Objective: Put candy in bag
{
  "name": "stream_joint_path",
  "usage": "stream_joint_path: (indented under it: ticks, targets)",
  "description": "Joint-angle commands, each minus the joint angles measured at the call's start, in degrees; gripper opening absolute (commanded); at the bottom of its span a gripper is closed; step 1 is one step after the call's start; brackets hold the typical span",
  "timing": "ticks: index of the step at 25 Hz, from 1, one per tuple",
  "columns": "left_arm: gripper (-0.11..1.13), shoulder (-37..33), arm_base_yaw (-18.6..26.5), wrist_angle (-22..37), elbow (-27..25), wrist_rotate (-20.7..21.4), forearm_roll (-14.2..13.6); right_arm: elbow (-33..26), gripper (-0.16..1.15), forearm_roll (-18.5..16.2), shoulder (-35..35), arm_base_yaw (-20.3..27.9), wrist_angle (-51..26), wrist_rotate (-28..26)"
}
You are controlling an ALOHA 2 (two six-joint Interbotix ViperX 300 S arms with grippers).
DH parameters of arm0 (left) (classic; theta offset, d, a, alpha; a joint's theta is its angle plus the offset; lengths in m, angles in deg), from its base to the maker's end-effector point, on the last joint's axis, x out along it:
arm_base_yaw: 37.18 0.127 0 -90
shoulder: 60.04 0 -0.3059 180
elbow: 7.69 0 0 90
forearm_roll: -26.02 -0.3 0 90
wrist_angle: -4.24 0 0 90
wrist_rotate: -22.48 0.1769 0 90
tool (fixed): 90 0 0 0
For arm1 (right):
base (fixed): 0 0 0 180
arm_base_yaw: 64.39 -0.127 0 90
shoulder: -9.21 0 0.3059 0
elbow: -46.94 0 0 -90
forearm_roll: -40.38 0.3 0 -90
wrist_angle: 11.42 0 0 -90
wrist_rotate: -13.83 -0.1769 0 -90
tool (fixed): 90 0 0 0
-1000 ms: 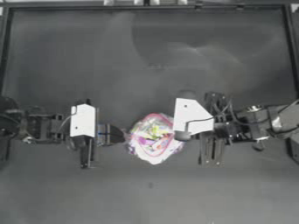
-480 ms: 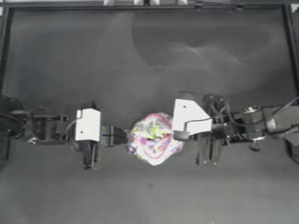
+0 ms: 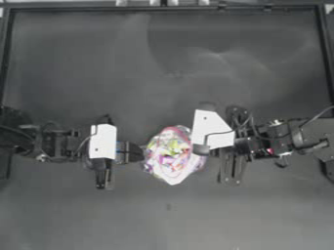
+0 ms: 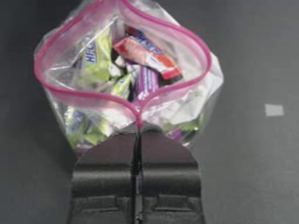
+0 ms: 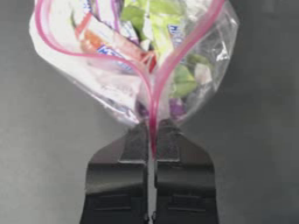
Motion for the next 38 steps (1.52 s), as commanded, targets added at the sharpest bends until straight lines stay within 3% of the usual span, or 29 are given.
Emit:
stream_joint_path:
  ticks: [1,19,22,28,38]
  targets:
    - [0.09,0.00,0.09,-0.79,1.41,0.09,0.09,-0.09,0.05,-0.18,-0.97,0.09,0.53,-0.18]
    - [0.09,0.18,0.09,-0.79,1.58,0.09,0.09,0.88,0.06,0.70,-0.88,0.00,1.41,-0.53]
    - [0.09,0.26,0.09,-0.79,1.67,0.09,0.09,0.97,0.17,0.70,-0.88,0.00,2.29,-0.53]
    - [0.09,0.18,0.09,-0.79,1.67,0.09,0.09,1.41,0.51,0.18,-0.88,0.00,3.60,-2.55]
    - [0.09,0.26,0.09,-0.79,1.67,0.00,0.09,1.85,0.86,-0.26,-1.93,0.35,4.22,-4.31]
